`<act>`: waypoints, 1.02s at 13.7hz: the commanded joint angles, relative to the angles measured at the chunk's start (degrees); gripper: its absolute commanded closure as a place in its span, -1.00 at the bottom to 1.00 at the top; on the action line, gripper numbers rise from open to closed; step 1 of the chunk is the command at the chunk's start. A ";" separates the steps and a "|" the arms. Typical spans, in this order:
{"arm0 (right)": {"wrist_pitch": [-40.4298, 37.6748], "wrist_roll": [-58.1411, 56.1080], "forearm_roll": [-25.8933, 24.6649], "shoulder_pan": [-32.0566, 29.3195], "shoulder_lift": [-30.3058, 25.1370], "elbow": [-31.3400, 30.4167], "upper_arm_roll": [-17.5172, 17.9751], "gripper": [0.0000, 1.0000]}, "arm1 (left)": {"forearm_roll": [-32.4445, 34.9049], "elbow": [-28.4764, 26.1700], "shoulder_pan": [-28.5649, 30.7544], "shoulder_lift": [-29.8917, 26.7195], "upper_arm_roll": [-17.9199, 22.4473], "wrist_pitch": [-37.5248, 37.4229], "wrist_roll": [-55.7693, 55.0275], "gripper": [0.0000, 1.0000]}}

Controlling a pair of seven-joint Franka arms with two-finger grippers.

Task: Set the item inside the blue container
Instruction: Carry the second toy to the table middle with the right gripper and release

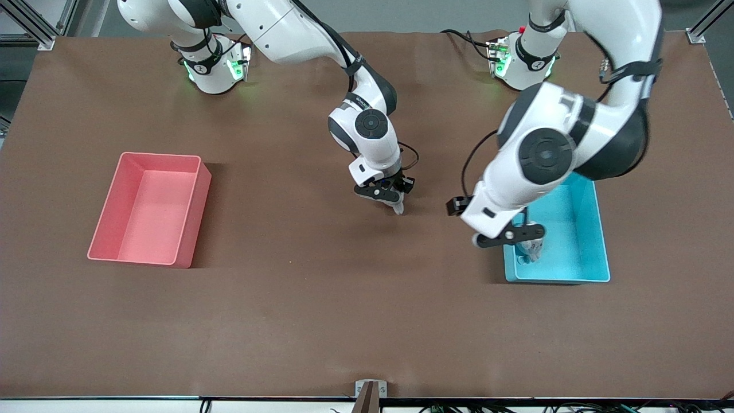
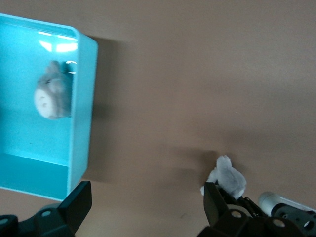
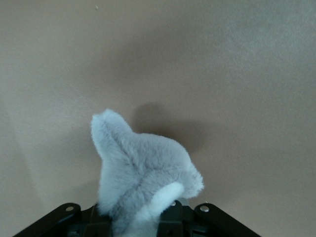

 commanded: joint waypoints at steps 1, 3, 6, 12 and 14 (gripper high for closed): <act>-0.35 0.23 0.25 0.04 0.61 0.78 -0.26 -0.11 | 0.62 0.53 -1.46 2.28 0.34 2.38 -2.90 -1.00; -0.88 0.41 0.17 0.56 0.08 0.70 -0.26 -1.00 | 0.62 0.53 -2.78 3.95 0.34 4.05 -4.83 -1.00; -6.12 -0.03 -0.27 0.48 -2.72 0.52 -0.52 -1.00 | 0.62 0.45 -4.36 6.15 0.34 4.94 -6.69 -1.00; -27.66 -8.11 -1.93 -3.99 -16.50 -2.19 -0.96 -1.00 | 0.62 -2.88 -7.18 7.56 0.34 7.74 -12.84 -1.00; -28.83 -9.78 -4.48 -5.14 -22.83 -7.54 -0.87 -1.00 | 0.62 -3.95 -7.53 7.56 0.34 9.41 -13.72 -1.00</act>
